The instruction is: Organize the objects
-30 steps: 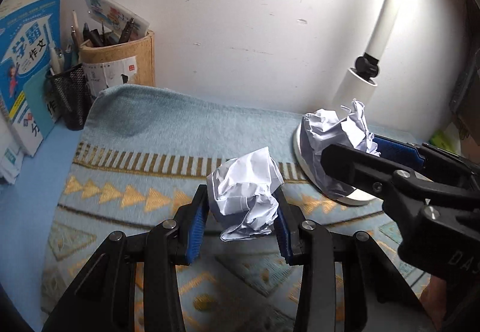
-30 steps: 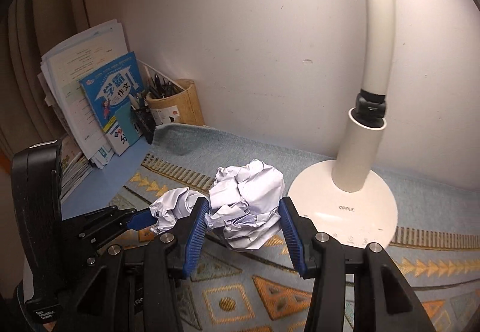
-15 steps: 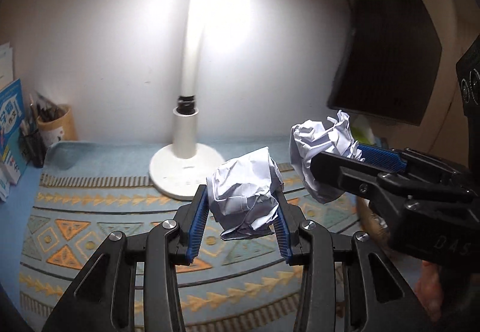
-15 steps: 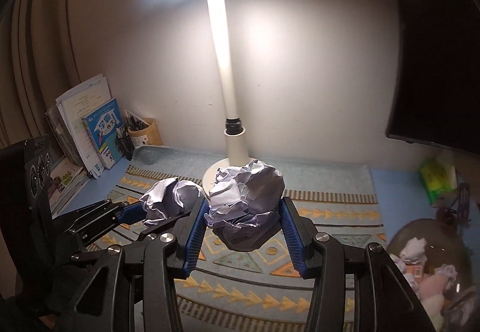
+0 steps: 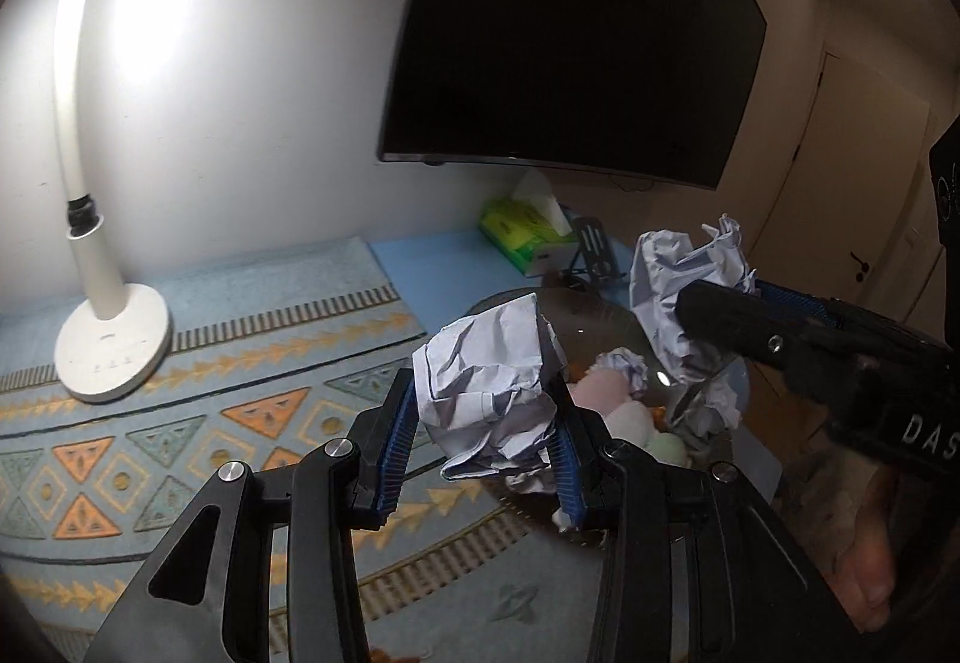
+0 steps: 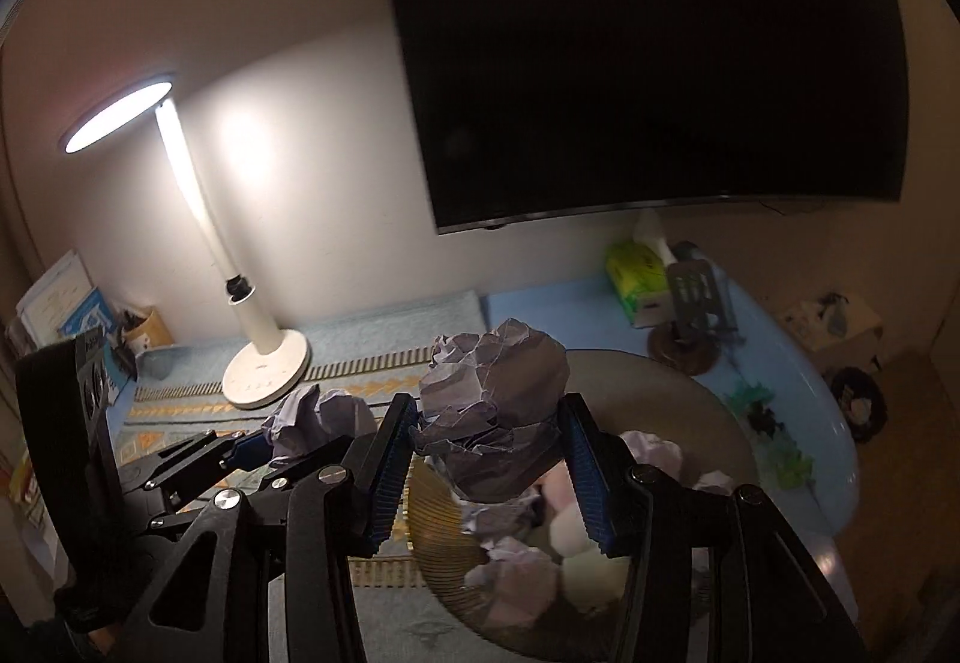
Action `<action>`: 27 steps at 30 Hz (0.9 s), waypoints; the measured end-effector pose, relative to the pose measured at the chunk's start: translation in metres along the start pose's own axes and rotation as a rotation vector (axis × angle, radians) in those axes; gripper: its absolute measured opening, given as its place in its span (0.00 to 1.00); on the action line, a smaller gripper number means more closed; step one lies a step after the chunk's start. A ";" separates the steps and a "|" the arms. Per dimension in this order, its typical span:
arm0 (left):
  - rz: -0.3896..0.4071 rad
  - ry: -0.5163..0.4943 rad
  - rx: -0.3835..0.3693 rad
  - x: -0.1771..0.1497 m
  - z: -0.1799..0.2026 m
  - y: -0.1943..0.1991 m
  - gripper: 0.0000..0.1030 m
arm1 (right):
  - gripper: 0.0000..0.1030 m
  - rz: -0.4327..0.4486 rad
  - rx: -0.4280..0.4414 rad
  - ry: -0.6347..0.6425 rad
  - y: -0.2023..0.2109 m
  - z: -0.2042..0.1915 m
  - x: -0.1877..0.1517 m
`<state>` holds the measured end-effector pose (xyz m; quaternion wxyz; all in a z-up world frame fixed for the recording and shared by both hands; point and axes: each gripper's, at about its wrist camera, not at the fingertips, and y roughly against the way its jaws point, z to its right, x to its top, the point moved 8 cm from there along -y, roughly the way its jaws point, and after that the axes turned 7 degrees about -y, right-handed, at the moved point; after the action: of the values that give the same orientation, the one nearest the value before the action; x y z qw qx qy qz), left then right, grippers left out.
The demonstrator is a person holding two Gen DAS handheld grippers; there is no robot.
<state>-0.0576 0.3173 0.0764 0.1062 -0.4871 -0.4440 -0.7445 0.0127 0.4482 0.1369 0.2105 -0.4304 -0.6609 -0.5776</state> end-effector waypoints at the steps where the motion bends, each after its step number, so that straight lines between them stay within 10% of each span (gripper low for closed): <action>1: -0.008 -0.011 0.004 0.002 0.008 -0.007 0.36 | 0.46 -0.004 -0.008 -0.029 0.000 0.013 0.003; 9: -0.018 -0.108 0.028 0.005 0.043 -0.040 0.36 | 0.47 -0.004 -0.070 -0.122 -0.025 0.057 0.015; 13: -0.004 -0.142 0.034 0.009 0.049 -0.050 0.40 | 0.69 0.009 -0.120 -0.155 -0.050 0.071 0.023; 16: -0.025 -0.130 0.042 0.010 0.043 -0.060 0.88 | 0.68 -0.031 -0.110 -0.199 -0.061 0.080 0.018; 27: -0.004 -0.072 0.112 -0.019 0.005 -0.026 0.90 | 0.68 -0.084 -0.018 -0.121 -0.054 0.017 -0.019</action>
<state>-0.0599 0.3310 0.0471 0.1157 -0.5059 -0.4896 -0.7007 -0.0173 0.4603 0.0866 0.1417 -0.4384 -0.6848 -0.5647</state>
